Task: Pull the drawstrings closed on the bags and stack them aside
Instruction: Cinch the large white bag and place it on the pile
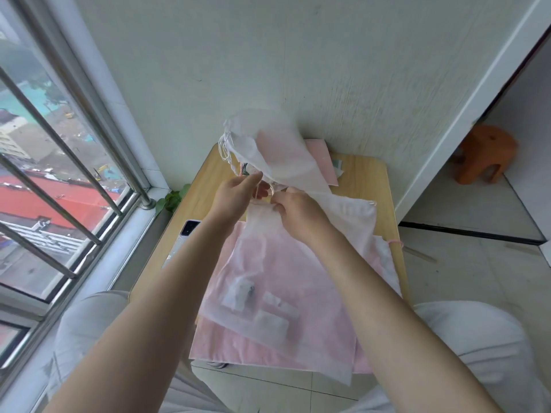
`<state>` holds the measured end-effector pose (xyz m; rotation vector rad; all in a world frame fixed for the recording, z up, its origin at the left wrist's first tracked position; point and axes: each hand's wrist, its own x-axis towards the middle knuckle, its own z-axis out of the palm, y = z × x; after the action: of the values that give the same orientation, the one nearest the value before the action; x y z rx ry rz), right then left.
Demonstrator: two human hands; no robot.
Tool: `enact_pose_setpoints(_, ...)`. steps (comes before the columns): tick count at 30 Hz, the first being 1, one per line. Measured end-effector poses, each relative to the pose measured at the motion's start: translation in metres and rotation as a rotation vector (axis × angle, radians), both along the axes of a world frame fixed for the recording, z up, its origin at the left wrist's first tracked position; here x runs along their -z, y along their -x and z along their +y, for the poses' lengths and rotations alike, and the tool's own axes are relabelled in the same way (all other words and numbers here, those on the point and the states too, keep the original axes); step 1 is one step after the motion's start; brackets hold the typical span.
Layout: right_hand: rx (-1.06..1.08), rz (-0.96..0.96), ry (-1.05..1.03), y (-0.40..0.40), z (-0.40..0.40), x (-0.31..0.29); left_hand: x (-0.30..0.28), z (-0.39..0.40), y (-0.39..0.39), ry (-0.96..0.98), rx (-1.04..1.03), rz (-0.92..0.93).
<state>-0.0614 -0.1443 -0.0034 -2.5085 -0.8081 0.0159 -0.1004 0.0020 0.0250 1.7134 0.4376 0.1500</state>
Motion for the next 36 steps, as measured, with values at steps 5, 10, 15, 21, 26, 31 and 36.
enact_pose_setpoints(5, 0.029, -0.002, 0.036, 0.006, 0.007, 0.014, -0.005, -0.004, 0.005, -0.097, 0.053, -0.078)
enact_pose_setpoints(10, 0.056, 0.061, 0.086, 0.014, 0.02, 0.022, 0.006, -0.026, 0.009, -0.641, 0.117, -0.028)
enact_pose_setpoints(15, 0.105, 0.19, -0.028, 0.01, 0.005, 0.036, 0.033, -0.027, 0.013, -1.047, 0.166, 0.112)
enact_pose_setpoints(21, 0.281, 0.192, 0.196, -0.012, -0.034, 0.039, 0.069, -0.013, 0.023, -1.18, 0.254, 0.26)
enact_pose_setpoints(26, 0.44, 0.248, 0.261, -0.024, -0.071, 0.044, 0.083, -0.01, 0.027, -1.16, 0.289, 0.38)
enact_pose_setpoints(31, 0.517, 0.327, 0.163, -0.032, -0.106, 0.047, 0.104, -0.006, 0.03, -0.983, 0.257, 0.487)
enact_pose_setpoints(36, 0.558, 0.582, -0.107, -0.031, -0.125, 0.04, 0.105, -0.001, 0.03, -0.8, 0.107, 0.452)
